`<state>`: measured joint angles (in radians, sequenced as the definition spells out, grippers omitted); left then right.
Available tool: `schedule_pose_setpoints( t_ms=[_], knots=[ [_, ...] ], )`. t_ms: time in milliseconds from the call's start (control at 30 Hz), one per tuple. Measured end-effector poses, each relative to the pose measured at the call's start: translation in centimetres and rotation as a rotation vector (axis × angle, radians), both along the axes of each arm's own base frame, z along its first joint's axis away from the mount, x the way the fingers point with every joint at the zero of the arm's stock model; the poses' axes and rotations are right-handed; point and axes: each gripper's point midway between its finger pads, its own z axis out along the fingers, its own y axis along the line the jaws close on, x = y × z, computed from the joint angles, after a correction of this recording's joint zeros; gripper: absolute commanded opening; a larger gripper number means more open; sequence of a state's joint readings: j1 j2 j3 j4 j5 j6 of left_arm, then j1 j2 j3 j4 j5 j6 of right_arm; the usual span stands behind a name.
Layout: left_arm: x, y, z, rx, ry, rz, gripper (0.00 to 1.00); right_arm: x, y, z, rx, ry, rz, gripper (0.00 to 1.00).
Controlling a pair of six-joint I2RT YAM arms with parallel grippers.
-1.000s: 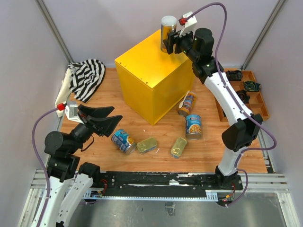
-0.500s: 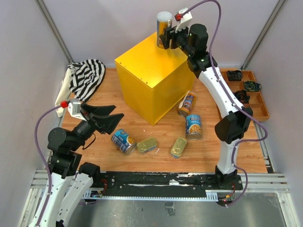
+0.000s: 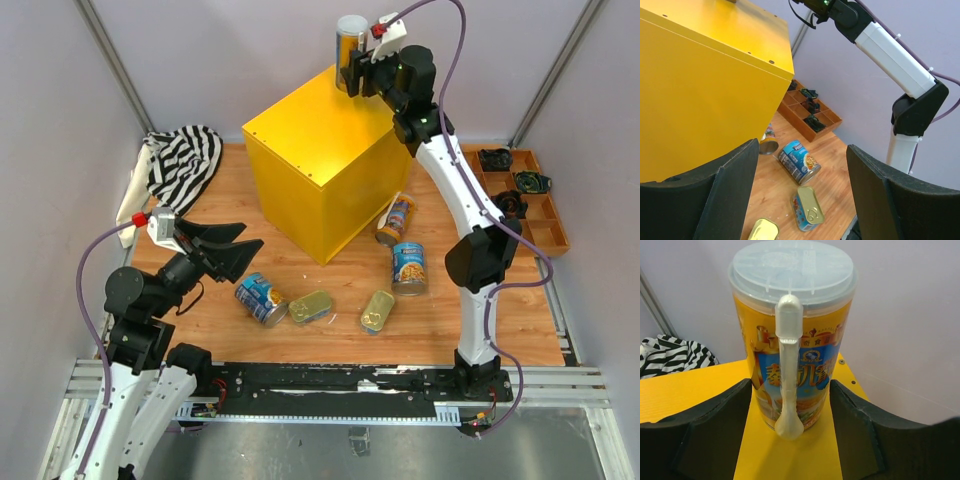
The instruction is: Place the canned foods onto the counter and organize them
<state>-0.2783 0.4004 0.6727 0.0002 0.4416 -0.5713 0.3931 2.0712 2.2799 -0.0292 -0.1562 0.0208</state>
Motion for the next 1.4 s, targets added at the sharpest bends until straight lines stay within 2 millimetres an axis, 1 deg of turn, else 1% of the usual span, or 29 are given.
schedule_pose_setpoints(
  t_ms=[167,333,467,567,733,833,1000,1067,1133,1167,1233,1300,1400],
  knots=[
    [0.1,0.0,-0.1,0.001,0.004,0.001,0.75,1.0,-0.6,-1.2,-0.008,0.021,-0.020,0.66],
    [0.1,0.0,-0.1,0.000,0.004,0.003,0.75,1.5,-0.9,-2.1,-0.017,0.046,-0.033,0.73],
    [0.1,0.0,-0.1,0.002,0.003,0.003,0.75,1.4,-1.0,-2.4,-0.021,0.058,-0.036,0.81],
    [0.1,0.0,-0.1,0.002,0.002,0.003,0.75,1.4,-1.0,-2.6,-0.022,0.065,-0.036,0.84],
    [0.1,0.0,0.0,-0.001,0.002,0.004,0.75,0.2,-1.5,-3.5,-0.034,0.100,-0.041,0.87],
    [-0.1,0.1,0.1,-0.008,-0.001,0.003,0.75,-1.2,-2.1,-2.8,-0.033,0.106,-0.045,0.90],
    [-0.1,0.4,0.5,-0.017,0.000,0.024,0.75,-4.4,-3.1,1.0,0.000,0.076,-0.059,0.91],
    [-0.2,0.7,0.8,-0.020,0.006,0.038,0.75,-6.1,-3.7,2.4,0.017,0.068,-0.074,0.91],
    [-0.3,0.9,1.2,-0.026,0.006,0.049,0.75,-7.8,-4.5,3.5,0.042,0.069,-0.090,0.91],
    [-0.3,1.0,1.3,-0.031,0.006,0.054,0.75,-8.5,-4.9,3.8,0.053,0.076,-0.098,0.92],
    [-0.5,1.3,1.5,-0.044,0.006,0.067,0.75,-10.3,-5.6,3.8,0.087,0.104,-0.116,0.92],
    [-0.7,1.5,1.5,-0.056,0.013,0.080,0.75,-12.0,-6.6,2.9,0.121,0.157,-0.145,0.93],
    [-0.8,2.0,1.4,-0.064,0.024,0.105,0.75,-14.5,-8.0,0.6,0.170,0.255,-0.190,0.95]
  ],
)
